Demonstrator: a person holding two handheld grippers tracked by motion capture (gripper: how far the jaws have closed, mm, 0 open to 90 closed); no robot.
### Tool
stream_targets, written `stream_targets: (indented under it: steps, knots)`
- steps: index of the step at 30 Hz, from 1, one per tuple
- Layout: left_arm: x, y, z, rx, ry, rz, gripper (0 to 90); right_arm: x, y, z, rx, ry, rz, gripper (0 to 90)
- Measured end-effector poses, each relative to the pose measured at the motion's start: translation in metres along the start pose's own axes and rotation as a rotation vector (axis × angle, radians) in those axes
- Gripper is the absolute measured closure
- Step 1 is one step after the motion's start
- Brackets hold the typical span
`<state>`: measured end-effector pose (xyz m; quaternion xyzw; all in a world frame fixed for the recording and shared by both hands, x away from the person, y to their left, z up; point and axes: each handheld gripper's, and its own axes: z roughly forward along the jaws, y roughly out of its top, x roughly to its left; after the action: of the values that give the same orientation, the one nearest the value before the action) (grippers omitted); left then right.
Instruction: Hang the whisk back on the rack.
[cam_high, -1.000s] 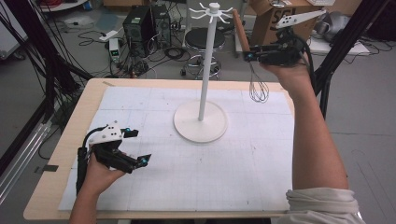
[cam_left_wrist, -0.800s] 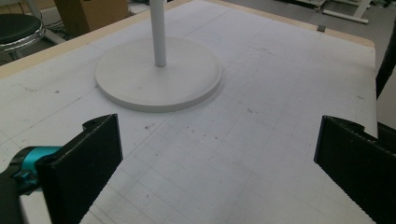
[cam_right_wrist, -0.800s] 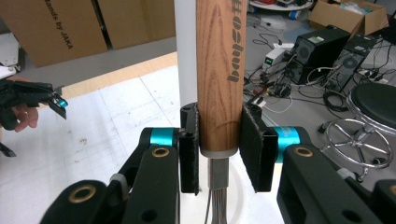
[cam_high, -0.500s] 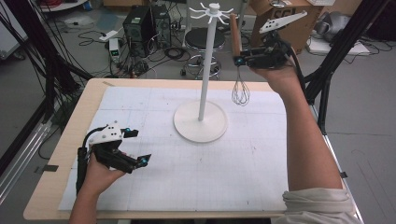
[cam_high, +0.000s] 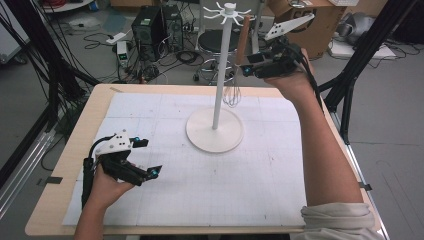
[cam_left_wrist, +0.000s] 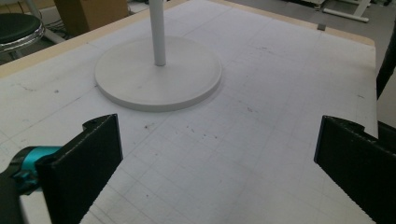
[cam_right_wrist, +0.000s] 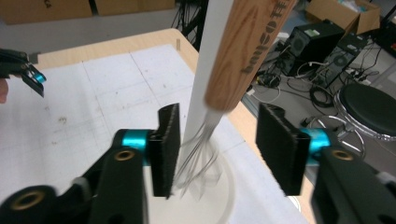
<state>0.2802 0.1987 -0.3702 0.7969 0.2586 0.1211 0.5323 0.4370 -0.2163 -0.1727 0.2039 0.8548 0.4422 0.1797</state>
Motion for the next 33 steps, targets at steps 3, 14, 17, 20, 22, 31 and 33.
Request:
stream_targets:
  steps: [3, 14, 17, 20, 22, 31, 33]
  knots:
    - [0.001, 0.0, -0.001, -0.001, -0.001, 0.003, 1.6, 0.002, -0.001, -0.003, -0.019, 0.002, 0.007, 43.2]
    - [0.0, 0.001, -0.001, 0.0, -0.012, 0.004, 1.6, 0.018, -0.009, -0.015, -0.069, 0.008, -0.008, 31.1]
    - [0.0, 0.001, -0.001, -0.002, -0.003, 0.002, 1.6, 0.021, -0.013, -0.017, -0.067, 0.033, -0.008, 28.1]
    - [0.0, 0.001, -0.001, -0.001, -0.004, 0.003, 1.6, 0.025, -0.017, -0.02, -0.092, 0.058, -0.008, 24.3]
    - [0.0, 0.001, -0.001, -0.003, -0.004, 0.001, 1.6, 0.027, -0.021, -0.022, -0.102, 0.075, -0.006, 21.8]
    - [0.0, 0.0, -0.001, 0.002, -0.005, 0.001, 1.6, 0.034, -0.05, -0.028, -0.111, 0.106, 0.023, 14.4]
    - [0.0, 0.0, -0.001, 0.003, -0.003, 0.001, 1.6, 0.035, -0.058, -0.029, -0.115, 0.112, 0.028, 12.3]
